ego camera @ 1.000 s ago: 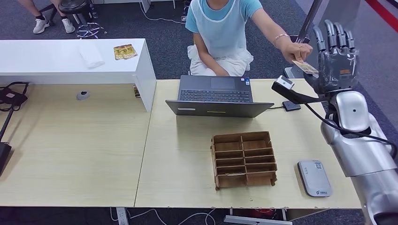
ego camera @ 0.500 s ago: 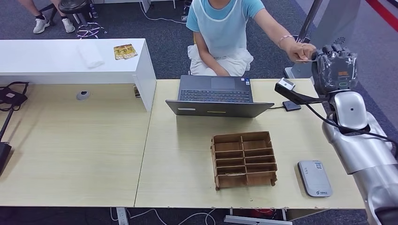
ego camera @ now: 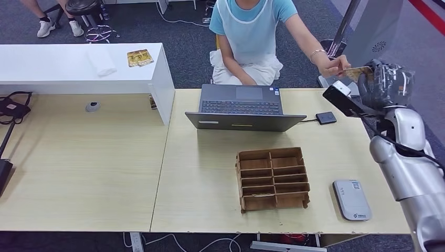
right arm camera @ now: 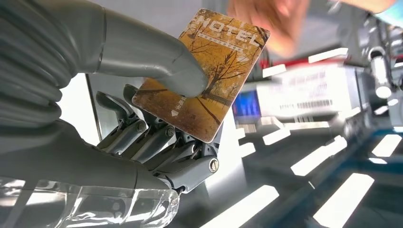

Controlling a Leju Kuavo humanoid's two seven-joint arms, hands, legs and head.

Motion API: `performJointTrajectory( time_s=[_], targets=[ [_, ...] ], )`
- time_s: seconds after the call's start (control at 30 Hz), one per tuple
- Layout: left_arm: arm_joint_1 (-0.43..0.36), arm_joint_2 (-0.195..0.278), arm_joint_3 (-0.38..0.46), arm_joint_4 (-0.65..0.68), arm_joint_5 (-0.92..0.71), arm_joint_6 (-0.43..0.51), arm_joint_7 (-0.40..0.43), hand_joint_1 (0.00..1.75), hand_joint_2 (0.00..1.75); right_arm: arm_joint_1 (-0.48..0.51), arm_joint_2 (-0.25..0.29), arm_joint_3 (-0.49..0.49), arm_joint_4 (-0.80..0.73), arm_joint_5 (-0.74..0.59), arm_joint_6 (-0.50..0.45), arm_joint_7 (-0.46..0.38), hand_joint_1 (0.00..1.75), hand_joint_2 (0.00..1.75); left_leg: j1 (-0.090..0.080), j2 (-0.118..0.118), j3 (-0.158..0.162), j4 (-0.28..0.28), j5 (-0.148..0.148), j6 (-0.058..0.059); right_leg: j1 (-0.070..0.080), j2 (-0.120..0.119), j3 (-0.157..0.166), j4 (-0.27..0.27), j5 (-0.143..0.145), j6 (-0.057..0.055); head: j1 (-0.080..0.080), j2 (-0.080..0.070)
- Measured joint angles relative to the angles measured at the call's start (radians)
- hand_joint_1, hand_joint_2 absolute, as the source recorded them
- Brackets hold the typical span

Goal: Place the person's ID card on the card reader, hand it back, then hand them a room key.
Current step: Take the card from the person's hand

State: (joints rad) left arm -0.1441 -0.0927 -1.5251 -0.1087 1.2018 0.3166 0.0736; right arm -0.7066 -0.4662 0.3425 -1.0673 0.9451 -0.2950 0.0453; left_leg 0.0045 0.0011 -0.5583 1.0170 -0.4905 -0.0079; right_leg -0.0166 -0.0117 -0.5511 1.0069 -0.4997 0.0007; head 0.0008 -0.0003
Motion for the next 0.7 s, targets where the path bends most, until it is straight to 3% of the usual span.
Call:
performJointTrajectory(
  time_s=[0.2, 0.33, 0.47, 0.7],
  targets=[
    [0.006, 0.001, 0.001, 0.0, 0.032, 0.004, -0.013, 0.0, 0.0, 0.027, 0.041, -0.144, -0.039, -0.378, 0.16, -0.025, 1.75, 1.75, 0.0, 0.0, 0.0, 0.0, 0.0, 0.0, 0.0, -0.001, 0.0, 0.0, 0.0, 0.0, 0.0, 0.0],
    [0.011, 0.002, 0.001, 0.0, 0.046, 0.004, -0.016, 0.0, 0.0, 0.034, 0.038, -0.232, -0.037, -0.538, 0.287, -0.017, 1.75, 1.75, 0.0, -0.001, 0.0, 0.0, 0.0, 0.0, 0.0, -0.002, 0.0, 0.0, 0.0, 0.0, 0.0, 0.0],
    [0.018, 0.004, 0.002, 0.0, 0.061, 0.004, -0.022, 0.0, 0.0, 0.052, -0.044, -0.263, -0.015, -0.604, 0.447, -0.019, 1.75, 1.75, 0.0, -0.004, -0.002, 0.001, 0.0, 0.0, 0.0, -0.004, -0.001, -0.001, 0.0, 0.0, 0.0, 0.0],
    [0.023, 0.013, 0.002, 0.0, 0.077, 0.003, -0.036, 0.0, 0.0, 0.201, -0.195, -0.32, -0.022, -0.798, 0.597, -0.059, 1.75, 1.75, 0.0, -0.007, -0.003, 0.002, -0.001, 0.002, 0.0, -0.008, -0.001, -0.001, -0.001, 0.001, 0.0, 0.0]
  ],
)
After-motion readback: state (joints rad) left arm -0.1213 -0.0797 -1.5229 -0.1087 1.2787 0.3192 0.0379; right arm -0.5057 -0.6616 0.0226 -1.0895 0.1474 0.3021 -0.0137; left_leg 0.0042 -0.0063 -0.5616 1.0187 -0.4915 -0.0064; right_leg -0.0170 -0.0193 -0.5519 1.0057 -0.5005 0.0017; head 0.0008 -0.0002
